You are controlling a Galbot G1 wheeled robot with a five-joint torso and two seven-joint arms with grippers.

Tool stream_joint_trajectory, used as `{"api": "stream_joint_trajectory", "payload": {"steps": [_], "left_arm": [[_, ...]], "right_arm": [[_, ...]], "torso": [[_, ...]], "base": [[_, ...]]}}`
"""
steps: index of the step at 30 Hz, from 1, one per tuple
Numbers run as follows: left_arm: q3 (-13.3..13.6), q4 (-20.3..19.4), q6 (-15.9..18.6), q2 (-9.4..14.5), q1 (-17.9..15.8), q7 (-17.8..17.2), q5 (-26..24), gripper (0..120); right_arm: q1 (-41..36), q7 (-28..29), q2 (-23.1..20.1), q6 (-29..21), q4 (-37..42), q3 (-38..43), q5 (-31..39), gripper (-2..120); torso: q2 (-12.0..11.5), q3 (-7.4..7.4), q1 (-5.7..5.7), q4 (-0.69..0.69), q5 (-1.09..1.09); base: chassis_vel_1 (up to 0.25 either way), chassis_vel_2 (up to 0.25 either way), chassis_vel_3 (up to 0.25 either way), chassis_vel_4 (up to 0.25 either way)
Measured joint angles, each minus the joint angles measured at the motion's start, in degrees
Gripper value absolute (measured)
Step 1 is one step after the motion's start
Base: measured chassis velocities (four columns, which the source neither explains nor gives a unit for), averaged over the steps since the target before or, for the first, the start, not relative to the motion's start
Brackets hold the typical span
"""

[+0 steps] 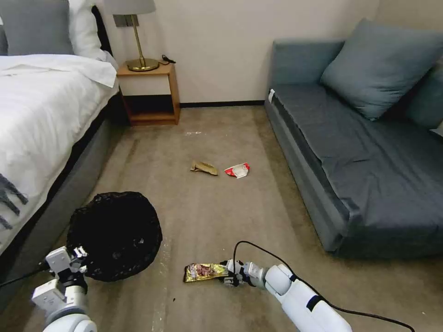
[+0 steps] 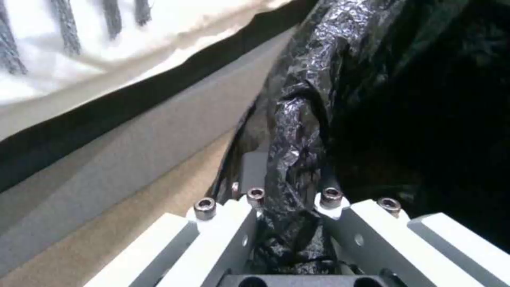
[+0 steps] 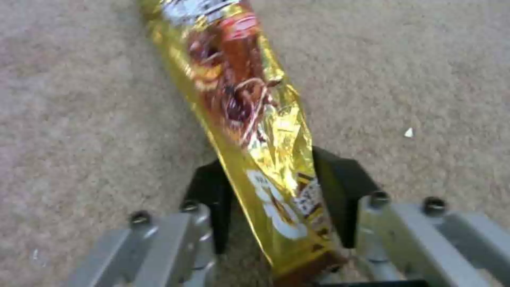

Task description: Pick up the trash bin, then pick up the garbage on the floor and place it into the trash bin.

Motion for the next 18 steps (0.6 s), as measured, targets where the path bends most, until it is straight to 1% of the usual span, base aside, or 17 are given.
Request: {"api": "stream_joint_trajectory", "payload": {"steps": [1, 2, 3, 4, 5, 6, 7, 8, 9, 10, 15, 18], "left_arm": [[0.04, -0.03, -0.04, -0.09, 0.06, 0.01, 0.10, 3], [0.04, -0.03, -0.04, -0.09, 0.06, 0.01, 0.10, 3], [0.05, -0.03, -0.11, -0.15, 0.12, 0.01, 0.15, 3], [0.07, -0.03, -0.20, -0.25, 0.22, 0.03, 0.21, 3], [0.10, -0.03, -0.25, -0.31, 0.27, 0.06, 0.22, 3], [0.10, -0.03, -0.36, -0.36, 0.31, 0.10, 0.24, 3], [0.10, -0.03, -0.36, -0.36, 0.31, 0.10, 0.24, 3], [0.10, -0.03, -0.54, -0.44, 0.34, 0.13, 0.27, 3], [0.12, -0.02, -0.71, -0.51, 0.39, 0.18, 0.32, 3], [0.13, -0.01, -0.75, -0.54, 0.42, 0.21, 0.34, 3], [0.25, 0.24, -1.10, -0.67, 0.45, 0.28, 0.50, 3], [0.39, 0.39, -1.21, -0.68, 0.41, 0.32, 0.54, 3]], "right_arm": [[-0.10, -0.01, -0.03, -0.01, 0.17, -0.01, 0.14, 32], [-0.10, -0.01, -0.03, -0.01, 0.17, -0.01, 0.14, 32], [-0.12, 0.05, -0.07, -0.14, 0.35, 0.07, 0.25, 27], [-0.15, 0.14, -0.27, -0.40, 0.63, 0.31, 0.44, 22], [-0.25, 0.16, -0.36, -0.53, 0.98, 0.35, 0.62, 17], [-0.34, 0.17, -0.51, -0.59, 1.36, 0.37, 0.80, 13], [-0.34, 0.17, -0.51, -0.59, 1.36, 0.37, 0.80, 13], [-0.45, 0.18, -0.73, -0.61, 2.02, 0.38, 1.13, 9], [-0.58, 0.18, -1.07, -0.67, 2.83, 0.38, 1.58, 2], [-0.65, 0.18, -1.18, -0.69, 3.15, 0.37, 1.75, 0], [-1.11, 0.17, -1.53, -0.73, 4.83, 0.63, 2.83, 0], [-1.84, 0.18, -1.91, -0.87, 7.95, 1.12, 5.13, 0]], "torso": [[0.00, 0.00, 0.00, 0.00, 0.01], [0.00, 0.00, 0.00, 0.00, 0.01], [0.00, 0.00, 0.00, 0.00, 0.01], [0.00, 0.00, 0.00, 0.00, -0.06], [-0.01, 0.01, 0.00, -0.02, -0.07], [0.00, 0.01, 0.00, -0.03, -0.02], [0.00, 0.01, 0.00, -0.03, -0.02], [-0.01, 0.00, 0.00, -0.02, -0.01], [-0.01, 0.00, 0.00, -0.02, -0.02], [-0.01, 0.01, 0.00, -0.02, -0.02], [0.00, 0.00, 0.00, -0.01, -0.01], [-0.01, 0.00, 0.00, -0.01, 0.00]], "base": [[0.000, 0.000, 0.000, 0.000], [0.000, 0.000, 0.000, 0.000], [0.000, 0.000, 0.000, 0.000], [0.000, 0.000, 0.000, 0.000], [0.000, 0.000, 0.000, 0.000], [0.000, 0.000, 0.000, 0.000], [0.000, 0.000, 0.000, 0.000], [0.000, 0.000, 0.000, 0.000], [0.000, 0.000, 0.000, 0.000], [0.000, 0.000, 0.000, 0.000], [0.000, 0.000, 0.000, 0.000], [0.000, 0.000, 0.000, 0.000]]}}
